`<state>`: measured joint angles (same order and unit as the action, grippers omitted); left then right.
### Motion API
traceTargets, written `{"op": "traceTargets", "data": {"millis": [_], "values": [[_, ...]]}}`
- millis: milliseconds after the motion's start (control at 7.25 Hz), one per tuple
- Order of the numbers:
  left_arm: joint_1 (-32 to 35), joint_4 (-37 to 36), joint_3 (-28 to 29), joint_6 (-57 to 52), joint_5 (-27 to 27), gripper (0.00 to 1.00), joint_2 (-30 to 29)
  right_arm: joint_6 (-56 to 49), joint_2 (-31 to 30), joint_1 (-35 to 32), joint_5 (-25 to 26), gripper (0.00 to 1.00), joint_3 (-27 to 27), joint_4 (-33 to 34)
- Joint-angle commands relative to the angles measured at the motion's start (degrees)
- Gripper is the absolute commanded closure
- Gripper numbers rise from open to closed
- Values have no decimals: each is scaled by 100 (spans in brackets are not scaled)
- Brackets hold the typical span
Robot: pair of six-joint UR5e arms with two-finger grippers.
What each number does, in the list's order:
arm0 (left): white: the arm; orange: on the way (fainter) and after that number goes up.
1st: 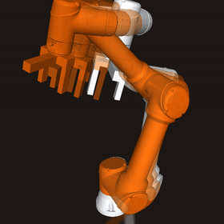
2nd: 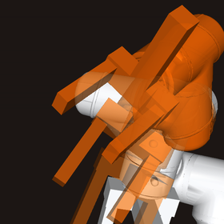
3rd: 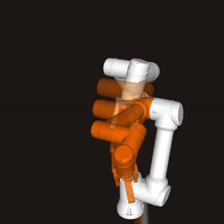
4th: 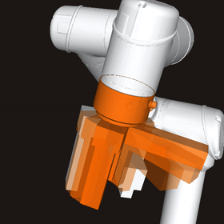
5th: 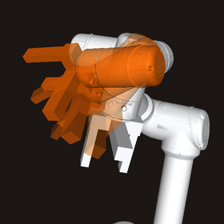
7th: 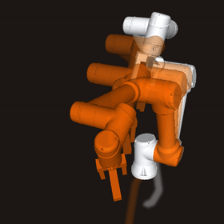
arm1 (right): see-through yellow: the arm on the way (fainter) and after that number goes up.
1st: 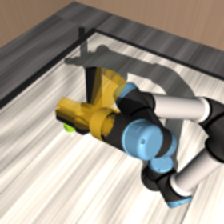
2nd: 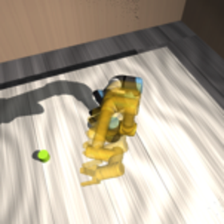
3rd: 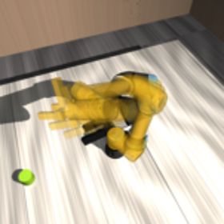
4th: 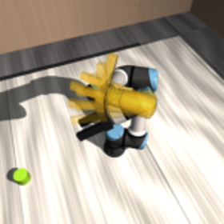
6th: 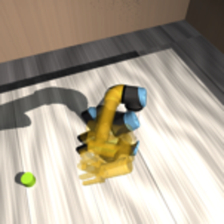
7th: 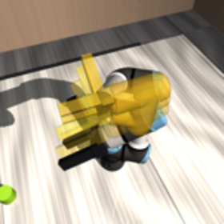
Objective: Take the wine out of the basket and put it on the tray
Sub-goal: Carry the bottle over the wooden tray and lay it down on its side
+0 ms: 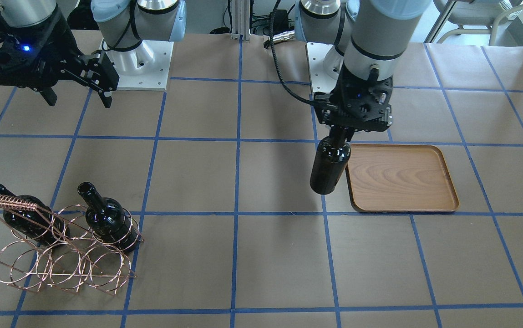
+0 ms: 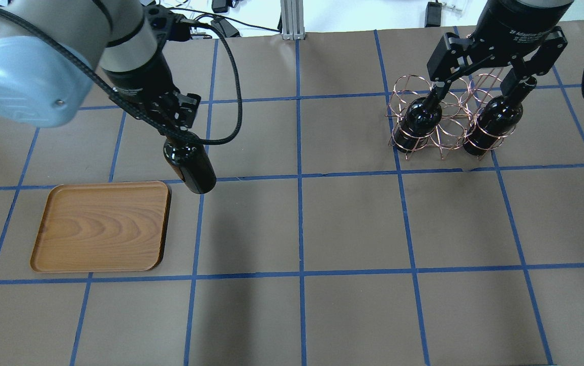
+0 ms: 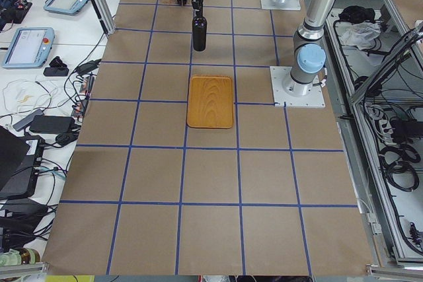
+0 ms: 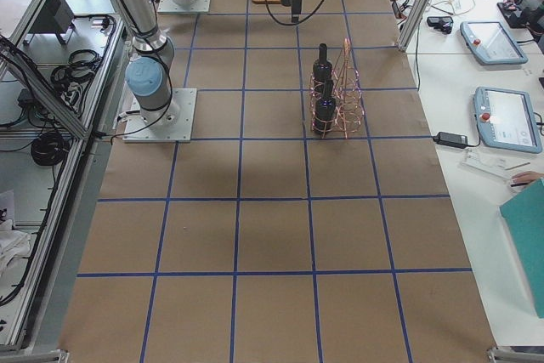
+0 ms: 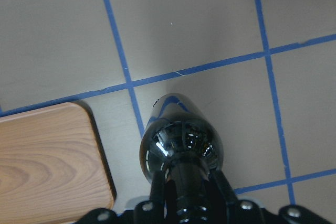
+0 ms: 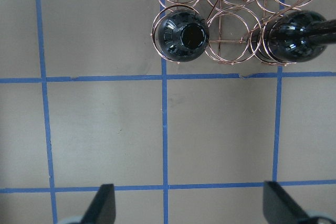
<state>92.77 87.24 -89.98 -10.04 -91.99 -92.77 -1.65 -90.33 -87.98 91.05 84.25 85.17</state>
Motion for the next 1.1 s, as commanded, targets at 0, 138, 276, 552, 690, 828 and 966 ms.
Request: {"op": "traceTargets", "data": {"millis": [0, 138, 276, 552, 690, 828, 966], "values": [[-1055, 144, -124, -1109, -21, 100, 250, -10, 76, 0, -17, 0, 73, -35], [-1503, 136, -317, -1732, -12, 100, 346, -10, -71, -35, 52, 0, 74, -97], [-1978, 83, -553, -2260, 5, 100, 417, 50, -430, -61, 244, 0, 91, -28], [-2656, -136, -827, -2745, 40, 100, 400, -98, -425, -35, 326, 0, 91, -106], [-2929, -137, -950, -2975, 75, 100, 374, -264, -459, -79, 221, 0, 91, -593], [-3036, -224, -1047, -2995, 58, 100, 304, -274, -634, -62, 307, 0, -74, -668], [-3037, -347, -1135, -2995, 32, 100, 251, -265, -853, -62, 238, 0, -119, -747]]}}
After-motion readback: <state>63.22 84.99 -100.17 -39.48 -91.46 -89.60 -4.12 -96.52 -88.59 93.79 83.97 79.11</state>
